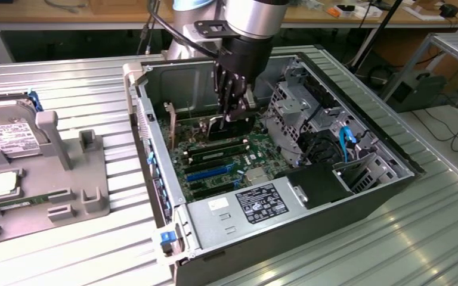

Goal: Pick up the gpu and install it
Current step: 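Insert the gpu into the slot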

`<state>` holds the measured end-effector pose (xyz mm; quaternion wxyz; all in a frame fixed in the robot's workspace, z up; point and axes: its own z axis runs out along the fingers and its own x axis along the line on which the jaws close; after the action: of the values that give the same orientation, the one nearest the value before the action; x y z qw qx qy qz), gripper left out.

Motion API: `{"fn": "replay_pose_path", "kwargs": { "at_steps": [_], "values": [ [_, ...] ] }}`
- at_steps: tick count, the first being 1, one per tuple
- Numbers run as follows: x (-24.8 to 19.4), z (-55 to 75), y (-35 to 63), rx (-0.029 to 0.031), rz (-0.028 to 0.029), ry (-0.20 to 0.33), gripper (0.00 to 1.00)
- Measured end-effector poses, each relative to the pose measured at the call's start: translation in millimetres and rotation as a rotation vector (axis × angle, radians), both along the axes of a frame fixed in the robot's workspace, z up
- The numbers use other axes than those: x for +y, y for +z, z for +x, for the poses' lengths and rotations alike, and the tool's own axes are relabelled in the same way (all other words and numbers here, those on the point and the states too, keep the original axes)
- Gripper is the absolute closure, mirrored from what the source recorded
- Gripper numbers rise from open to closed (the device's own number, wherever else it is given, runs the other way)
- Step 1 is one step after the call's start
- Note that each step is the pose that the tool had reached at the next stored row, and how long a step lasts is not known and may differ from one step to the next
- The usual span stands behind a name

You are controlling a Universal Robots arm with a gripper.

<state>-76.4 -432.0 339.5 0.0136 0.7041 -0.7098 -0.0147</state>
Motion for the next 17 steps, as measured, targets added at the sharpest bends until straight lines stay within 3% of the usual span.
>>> {"fn": "replay_pose_path", "kwargs": {
  "at_steps": [17],
  "values": [
    [-12.1, 0.0, -13.0, -0.0001, 0.0001, 0.000, 0.73]
  ]
}}
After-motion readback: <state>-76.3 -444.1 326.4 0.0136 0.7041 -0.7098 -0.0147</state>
